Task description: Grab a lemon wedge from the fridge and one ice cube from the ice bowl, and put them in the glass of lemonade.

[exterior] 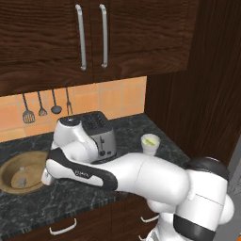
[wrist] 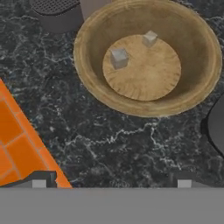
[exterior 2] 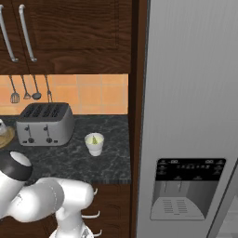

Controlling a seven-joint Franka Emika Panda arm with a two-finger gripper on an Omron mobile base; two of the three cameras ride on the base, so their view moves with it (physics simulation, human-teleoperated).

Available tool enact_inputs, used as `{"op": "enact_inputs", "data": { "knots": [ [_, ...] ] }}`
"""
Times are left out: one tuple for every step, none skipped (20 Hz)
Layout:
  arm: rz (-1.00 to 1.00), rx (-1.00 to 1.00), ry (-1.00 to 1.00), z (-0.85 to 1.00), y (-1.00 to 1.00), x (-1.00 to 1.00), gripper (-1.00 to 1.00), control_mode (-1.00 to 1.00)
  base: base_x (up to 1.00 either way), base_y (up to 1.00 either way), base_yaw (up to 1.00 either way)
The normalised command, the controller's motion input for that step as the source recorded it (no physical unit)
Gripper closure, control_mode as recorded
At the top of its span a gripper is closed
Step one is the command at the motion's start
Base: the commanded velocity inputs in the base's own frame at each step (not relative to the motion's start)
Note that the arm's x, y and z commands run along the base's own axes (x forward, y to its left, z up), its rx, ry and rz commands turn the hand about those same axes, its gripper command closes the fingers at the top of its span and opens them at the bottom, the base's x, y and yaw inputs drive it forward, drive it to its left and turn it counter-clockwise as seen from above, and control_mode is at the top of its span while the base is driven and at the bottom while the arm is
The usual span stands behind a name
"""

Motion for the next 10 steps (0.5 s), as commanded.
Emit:
{"op": "enact_inputs", "data": {
  "knots": [
    [0.0,0.0,0.02,0.0,0.71,0.0,-1.0,-1.0,0.0,0.0,0.0],
    [0.0,0.0,0.0,-0.03,0.73,0.0,-1.0,-1.0,0.0,0.0,0.0],
    [0.0,0.0,0.0,-0.01,0.74,0.0,-1.0,-1.0,0.0,0.0,0.0],
    [0.0,-0.01,0.03,0.0,0.68,0.0,-1.0,-1.0,0.0,0.0,0.0],
    [0.0,0.0,0.02,-0.06,0.54,0.0,-1.0,-1.0,0.0,0.0,0.0],
    [0.0,0.0,0.01,-0.09,0.47,0.04,-1.0,-1.0,0.0,0.0,0.0],
    [0.0,-0.01,0.02,-0.18,0.36,0.19,-1.0,-1.0,0.0,0.0,0.0],
    [0.0,0.0,0.01,-0.23,0.32,0.26,-1.0,-1.0,0.0,0.0,0.0],
    [0.0,-0.02,0.09,-0.36,0.08,0.42,-1.0,-1.0,0.0,0.0,0.0],
    [0.0,-0.02,0.14,-0.41,0.19,0.36,-1.0,-1.0,0.0,0.0,0.0]
  ]
}}
